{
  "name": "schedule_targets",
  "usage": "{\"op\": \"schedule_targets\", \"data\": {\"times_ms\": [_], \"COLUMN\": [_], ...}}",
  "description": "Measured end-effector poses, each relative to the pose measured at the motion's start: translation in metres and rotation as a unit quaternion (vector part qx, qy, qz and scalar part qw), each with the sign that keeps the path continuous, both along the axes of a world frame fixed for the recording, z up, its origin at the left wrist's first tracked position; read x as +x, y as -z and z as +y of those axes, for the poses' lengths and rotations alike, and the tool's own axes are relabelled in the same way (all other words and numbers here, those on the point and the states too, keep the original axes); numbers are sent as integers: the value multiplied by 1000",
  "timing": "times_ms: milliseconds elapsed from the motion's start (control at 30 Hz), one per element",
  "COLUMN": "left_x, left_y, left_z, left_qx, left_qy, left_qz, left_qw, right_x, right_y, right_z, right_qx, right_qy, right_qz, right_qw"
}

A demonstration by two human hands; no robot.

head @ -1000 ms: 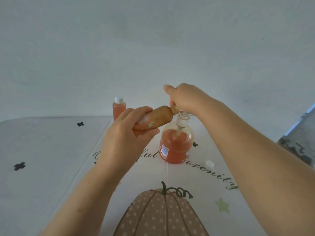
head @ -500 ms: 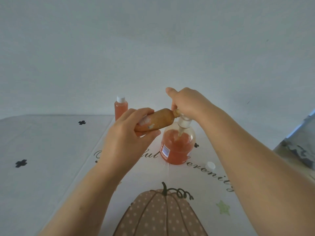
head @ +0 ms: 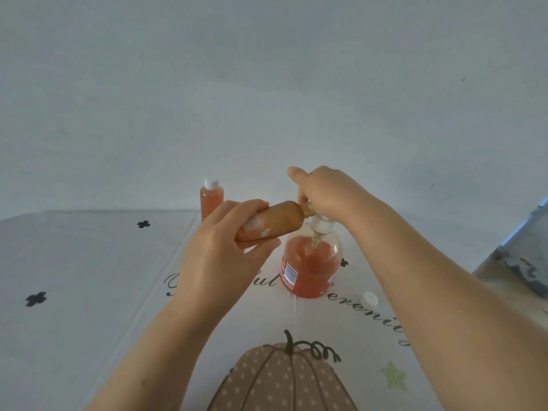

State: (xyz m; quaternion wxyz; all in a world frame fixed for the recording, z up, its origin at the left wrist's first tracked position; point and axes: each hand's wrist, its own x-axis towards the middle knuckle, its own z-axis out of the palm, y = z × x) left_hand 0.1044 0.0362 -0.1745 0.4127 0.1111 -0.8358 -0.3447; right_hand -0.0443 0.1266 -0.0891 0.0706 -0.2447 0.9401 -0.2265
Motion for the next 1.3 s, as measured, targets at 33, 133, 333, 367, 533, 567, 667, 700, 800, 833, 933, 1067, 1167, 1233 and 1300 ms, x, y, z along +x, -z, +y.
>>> {"op": "schedule_targets", "data": {"times_ms": [33, 133, 333, 367, 533, 567, 667, 700, 800, 833, 933, 1067, 1167, 1233, 1300], "left_x": [0, 0, 1, 0, 0, 1, 0, 0, 0, 0, 1, 2, 1, 1, 1], "left_y": [0, 0, -2, -2, -2, -2, -1, -1, -1, -1, -1, -3, -3, -3, -3], "left_z": [0, 0, 2, 3, 3, 3, 2, 1, -1, -1, -1, 1, 3, 3, 4], "left_qx": [-1, -5, 1, 6, 8, 10, 22, 22, 13, 9, 2, -2, 5, 10, 16], "left_qy": [-2, 0, 2, 5, 10, 9, 11, 10, 4, 3, -2, 4, 7, 8, 8], "left_qz": [-1, 1, 16, 20, 22, 17, -3, -10, -30, -30, -28, -18, -14, -12, -14], "left_qw": [1000, 1000, 1000, 1000, 1000, 1000, 1000, 1000, 999, 999, 1000, 1000, 1000, 1000, 1000], "right_x": [1, 0, -2, -2, -3, -4, -5, -5, -4, -3, -3, -3, -6, -8, -8], "right_y": [0, 2, -6, -9, -12, -11, -7, -5, 2, 3, 4, -3, -10, -10, -9], "right_z": [0, -1, -2, -3, -3, -3, -2, -1, 0, -1, -2, -1, -2, -3, -3], "right_qx": [15, 32, 56, 66, 72, 67, 59, 59, 54, 39, 24, 34, 18, 25, 21], "right_qy": [-9, -16, -1, 4, 1, -1, -8, -13, -25, -12, -7, -9, 11, 3, 3], "right_qz": [6, 7, 46, 56, 51, 43, 29, 25, 20, 12, 16, 31, 42, 46, 33], "right_qw": [1000, 999, 997, 996, 996, 997, 998, 998, 998, 999, 1000, 999, 999, 999, 999]}}
